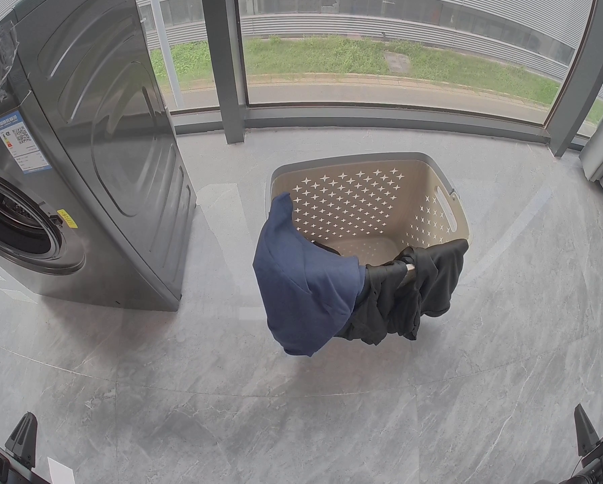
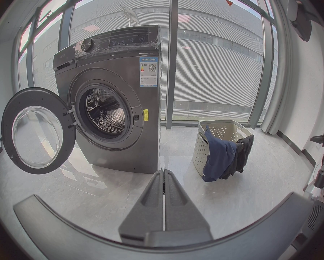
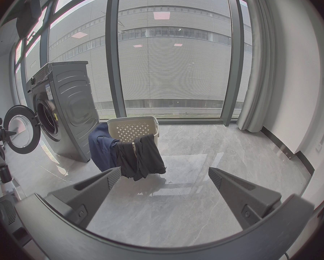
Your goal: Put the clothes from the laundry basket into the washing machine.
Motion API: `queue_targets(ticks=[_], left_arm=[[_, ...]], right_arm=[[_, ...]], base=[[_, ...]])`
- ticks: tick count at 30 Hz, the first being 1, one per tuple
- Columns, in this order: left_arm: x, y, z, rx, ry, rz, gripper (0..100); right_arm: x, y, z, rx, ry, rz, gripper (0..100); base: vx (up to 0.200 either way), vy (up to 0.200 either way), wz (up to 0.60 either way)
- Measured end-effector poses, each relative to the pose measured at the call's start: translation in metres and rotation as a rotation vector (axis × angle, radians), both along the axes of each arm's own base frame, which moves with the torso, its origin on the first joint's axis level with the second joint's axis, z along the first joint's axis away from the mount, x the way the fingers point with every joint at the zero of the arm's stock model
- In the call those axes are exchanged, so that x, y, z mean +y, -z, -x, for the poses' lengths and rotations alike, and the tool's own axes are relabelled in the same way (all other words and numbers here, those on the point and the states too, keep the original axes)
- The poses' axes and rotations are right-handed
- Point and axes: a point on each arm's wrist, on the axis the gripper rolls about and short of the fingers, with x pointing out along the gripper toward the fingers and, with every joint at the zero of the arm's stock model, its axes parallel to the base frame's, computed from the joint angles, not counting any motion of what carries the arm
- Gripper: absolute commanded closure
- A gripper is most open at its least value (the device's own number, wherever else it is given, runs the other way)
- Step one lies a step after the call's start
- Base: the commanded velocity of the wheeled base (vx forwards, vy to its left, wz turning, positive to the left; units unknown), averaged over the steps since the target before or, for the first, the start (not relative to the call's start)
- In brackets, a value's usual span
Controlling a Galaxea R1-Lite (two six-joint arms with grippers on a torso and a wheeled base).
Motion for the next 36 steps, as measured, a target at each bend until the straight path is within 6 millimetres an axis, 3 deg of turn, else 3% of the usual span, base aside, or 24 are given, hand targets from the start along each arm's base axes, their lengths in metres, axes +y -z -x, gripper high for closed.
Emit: queue_targets(ticks=[10,25,36], left_arm=[[0.0000,-0.0001,0.0000,-0.001,0.000,-0.003,100],[0.0000,-0.0001,0.0000,-0.001,0.000,0.000,100],[0.0000,0.0000,0.0000,0.000,0.000,-0.002,100]], right_arm=[[0.0000,0.0000,0.0000,0.000,0.000,0.000,0],[0.0000,0.0000,0.0000,0.000,0.001,0.000,0],[0.0000,0.0000,0.0000,0.000,0.001,0.000,0]], base=[[0.020,0.000,0.00],[0.000,-0.200,0.00],[0.000,0.000,0.00]])
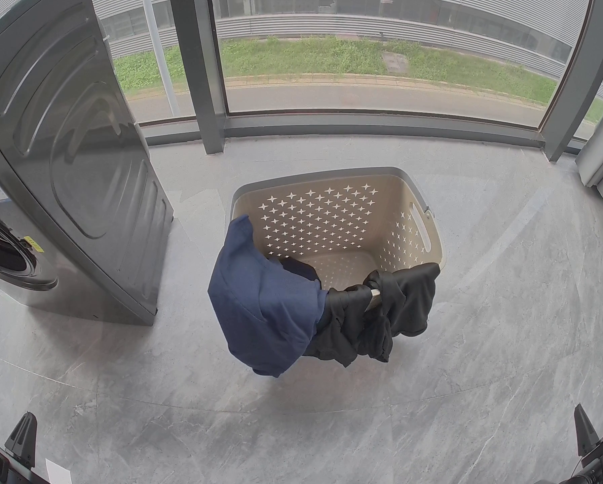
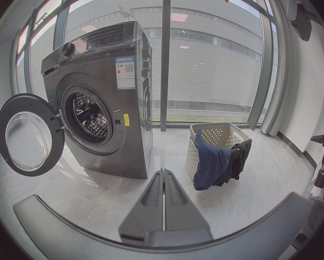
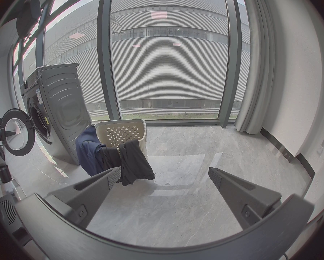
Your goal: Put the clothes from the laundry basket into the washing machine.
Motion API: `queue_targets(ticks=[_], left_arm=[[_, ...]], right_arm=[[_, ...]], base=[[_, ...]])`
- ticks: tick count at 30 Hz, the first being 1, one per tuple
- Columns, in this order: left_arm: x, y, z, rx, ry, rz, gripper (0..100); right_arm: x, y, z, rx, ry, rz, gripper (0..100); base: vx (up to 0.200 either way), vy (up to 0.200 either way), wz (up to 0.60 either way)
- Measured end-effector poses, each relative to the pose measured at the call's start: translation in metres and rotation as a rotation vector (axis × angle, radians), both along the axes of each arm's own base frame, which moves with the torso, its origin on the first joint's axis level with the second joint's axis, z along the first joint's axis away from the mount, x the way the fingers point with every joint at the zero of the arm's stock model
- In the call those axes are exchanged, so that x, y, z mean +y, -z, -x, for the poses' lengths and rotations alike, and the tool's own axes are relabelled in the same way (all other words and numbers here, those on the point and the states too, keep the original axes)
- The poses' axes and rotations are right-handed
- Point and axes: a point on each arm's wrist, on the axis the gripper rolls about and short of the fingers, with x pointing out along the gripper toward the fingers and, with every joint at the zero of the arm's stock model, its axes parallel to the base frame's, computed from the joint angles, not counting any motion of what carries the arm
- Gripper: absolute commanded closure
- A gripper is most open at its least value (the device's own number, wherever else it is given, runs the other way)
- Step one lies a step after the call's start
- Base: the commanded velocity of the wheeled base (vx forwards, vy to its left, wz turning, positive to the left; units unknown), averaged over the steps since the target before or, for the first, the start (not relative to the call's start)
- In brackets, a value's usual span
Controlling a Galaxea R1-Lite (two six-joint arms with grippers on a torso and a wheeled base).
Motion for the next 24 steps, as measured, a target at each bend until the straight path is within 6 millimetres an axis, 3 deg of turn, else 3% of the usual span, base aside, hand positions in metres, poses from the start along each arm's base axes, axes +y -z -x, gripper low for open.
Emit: queue_targets(ticks=[24], left_arm=[[0.0000,-0.0001,0.0000,0.000,-0.001,-0.002,100]], right_arm=[[0.0000,0.0000,0.0000,0.000,0.000,0.000,0]], base=[[0.000,0.000,0.00]])
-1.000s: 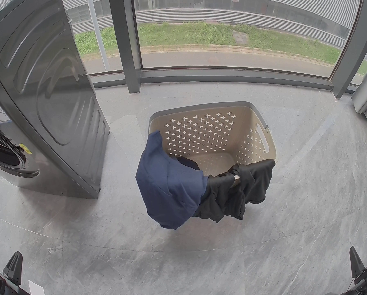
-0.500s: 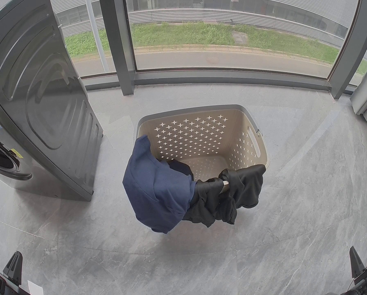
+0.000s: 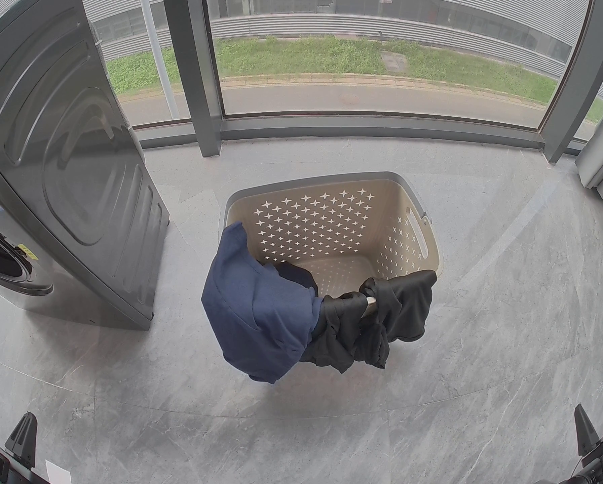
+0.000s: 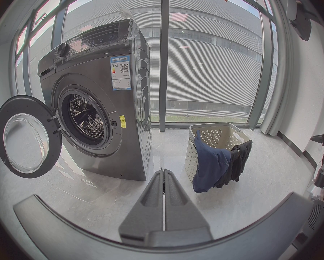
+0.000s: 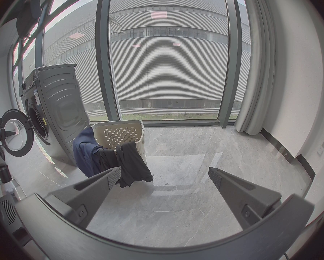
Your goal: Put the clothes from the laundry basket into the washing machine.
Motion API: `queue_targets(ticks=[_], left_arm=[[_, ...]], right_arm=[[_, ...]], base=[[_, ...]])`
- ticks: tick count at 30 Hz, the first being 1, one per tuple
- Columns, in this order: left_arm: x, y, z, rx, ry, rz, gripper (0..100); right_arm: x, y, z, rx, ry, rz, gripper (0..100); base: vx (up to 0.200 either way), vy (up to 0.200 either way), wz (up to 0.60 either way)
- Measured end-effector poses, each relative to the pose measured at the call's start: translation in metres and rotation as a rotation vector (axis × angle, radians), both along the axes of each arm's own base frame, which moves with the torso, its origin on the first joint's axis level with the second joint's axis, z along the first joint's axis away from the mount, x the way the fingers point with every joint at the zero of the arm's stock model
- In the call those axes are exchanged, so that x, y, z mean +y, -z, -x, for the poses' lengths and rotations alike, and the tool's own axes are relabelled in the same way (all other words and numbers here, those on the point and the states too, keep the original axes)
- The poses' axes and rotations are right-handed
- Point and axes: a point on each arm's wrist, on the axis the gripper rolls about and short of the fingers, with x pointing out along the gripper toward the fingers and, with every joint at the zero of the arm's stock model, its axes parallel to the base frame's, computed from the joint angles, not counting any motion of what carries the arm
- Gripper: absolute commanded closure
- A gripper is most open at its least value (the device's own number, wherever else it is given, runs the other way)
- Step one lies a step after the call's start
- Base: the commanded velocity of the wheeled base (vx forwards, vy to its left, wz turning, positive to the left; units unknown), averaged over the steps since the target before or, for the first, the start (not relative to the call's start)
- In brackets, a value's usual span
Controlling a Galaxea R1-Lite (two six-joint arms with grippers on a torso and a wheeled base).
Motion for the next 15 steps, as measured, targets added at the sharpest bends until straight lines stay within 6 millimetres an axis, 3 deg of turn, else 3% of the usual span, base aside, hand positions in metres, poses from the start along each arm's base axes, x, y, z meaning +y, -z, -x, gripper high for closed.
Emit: queue_targets(ticks=[10,15], left_arm=[[0.0000,0.0000,0.0000,0.000,0.001,-0.001,100],[0.0000,0.0000,0.0000,0.000,0.000,0.000,100]], right_arm=[[0.0000,0.0000,0.0000,0.000,0.000,0.000,0],[0.0000,0.0000,0.0000,0.000,0.002,0.000,0]], base=[[0.000,0.000,0.00],[0.000,-0.200,0.00]])
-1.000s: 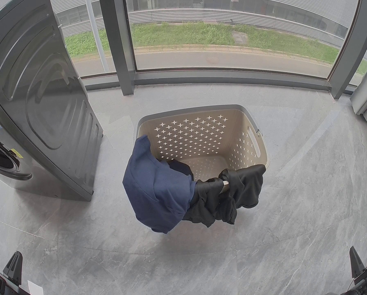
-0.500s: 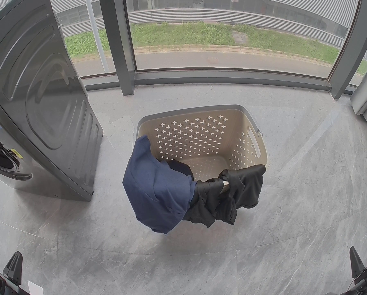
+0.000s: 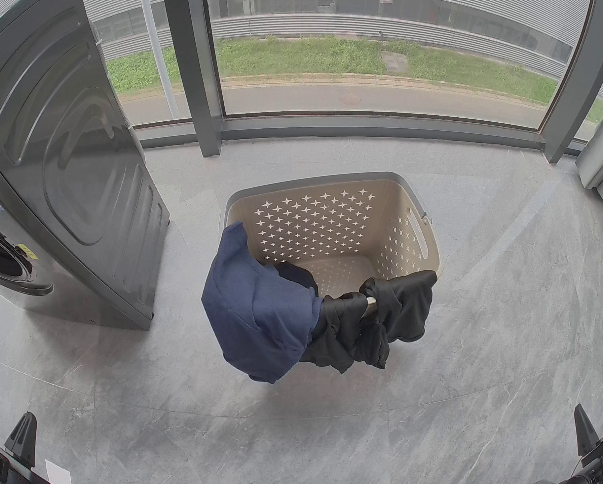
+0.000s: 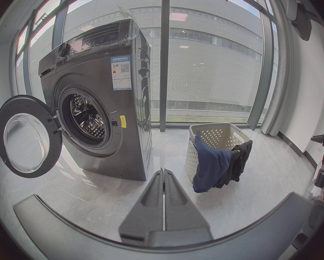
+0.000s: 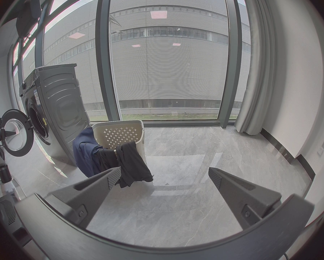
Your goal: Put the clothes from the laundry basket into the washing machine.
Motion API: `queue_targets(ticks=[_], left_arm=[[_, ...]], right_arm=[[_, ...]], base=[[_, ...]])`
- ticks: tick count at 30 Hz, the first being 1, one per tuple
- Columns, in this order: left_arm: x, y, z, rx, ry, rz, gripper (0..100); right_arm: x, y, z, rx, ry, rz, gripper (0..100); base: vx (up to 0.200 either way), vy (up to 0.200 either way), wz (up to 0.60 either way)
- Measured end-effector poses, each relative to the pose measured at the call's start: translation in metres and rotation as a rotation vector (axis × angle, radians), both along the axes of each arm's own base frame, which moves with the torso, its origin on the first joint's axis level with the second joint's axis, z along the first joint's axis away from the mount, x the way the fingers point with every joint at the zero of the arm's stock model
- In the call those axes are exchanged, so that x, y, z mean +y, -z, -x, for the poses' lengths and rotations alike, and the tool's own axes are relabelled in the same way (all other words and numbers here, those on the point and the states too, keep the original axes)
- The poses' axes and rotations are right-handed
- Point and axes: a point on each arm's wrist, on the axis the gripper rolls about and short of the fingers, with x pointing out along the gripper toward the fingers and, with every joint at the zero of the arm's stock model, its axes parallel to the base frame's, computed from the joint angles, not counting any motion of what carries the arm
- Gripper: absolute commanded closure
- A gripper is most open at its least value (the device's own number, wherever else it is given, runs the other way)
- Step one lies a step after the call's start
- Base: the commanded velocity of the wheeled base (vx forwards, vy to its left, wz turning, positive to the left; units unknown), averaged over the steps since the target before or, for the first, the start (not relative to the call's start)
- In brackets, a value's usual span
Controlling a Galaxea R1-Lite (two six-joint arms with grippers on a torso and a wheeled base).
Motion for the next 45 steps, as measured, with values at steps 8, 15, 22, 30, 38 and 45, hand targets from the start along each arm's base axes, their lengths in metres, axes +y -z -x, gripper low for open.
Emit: queue_targets(ticks=[8,15,22,30,38,45], left_arm=[[0.000,0.000,0.000,0.000,0.001,0.001,100],[0.000,0.000,0.000,0.000,0.000,0.001,100],[0.000,0.000,0.000,0.000,0.001,0.001,100],[0.000,0.000,0.000,0.000,0.000,-0.002,100],[0.000,0.000,0.000,0.000,0.001,-0.004,100],[0.000,0.000,0.000,0.000,0.001,-0.003,100]], right_arm=[[0.000,0.000,0.000,0.000,0.000,0.000,0],[0.000,0.000,0.000,0.000,-0.001,-0.001,0],[0.000,0.000,0.000,0.000,-0.002,-0.009,0],[0.000,-0.018,0.004,-0.069,-0.019,-0.031,0],[0.002,-0.051,-0.011,0.012,-0.090,-0.055,0],[0.004,-0.073,-0.057,0.128,-0.157,-0.070,0]], base=[[0.000,-0.025,0.00],[0.000,0.000,0.00],[0.000,0.000,0.00],[0.000,0.000,0.00],[0.075,0.000,0.00],[0.000,0.000,0.00]])
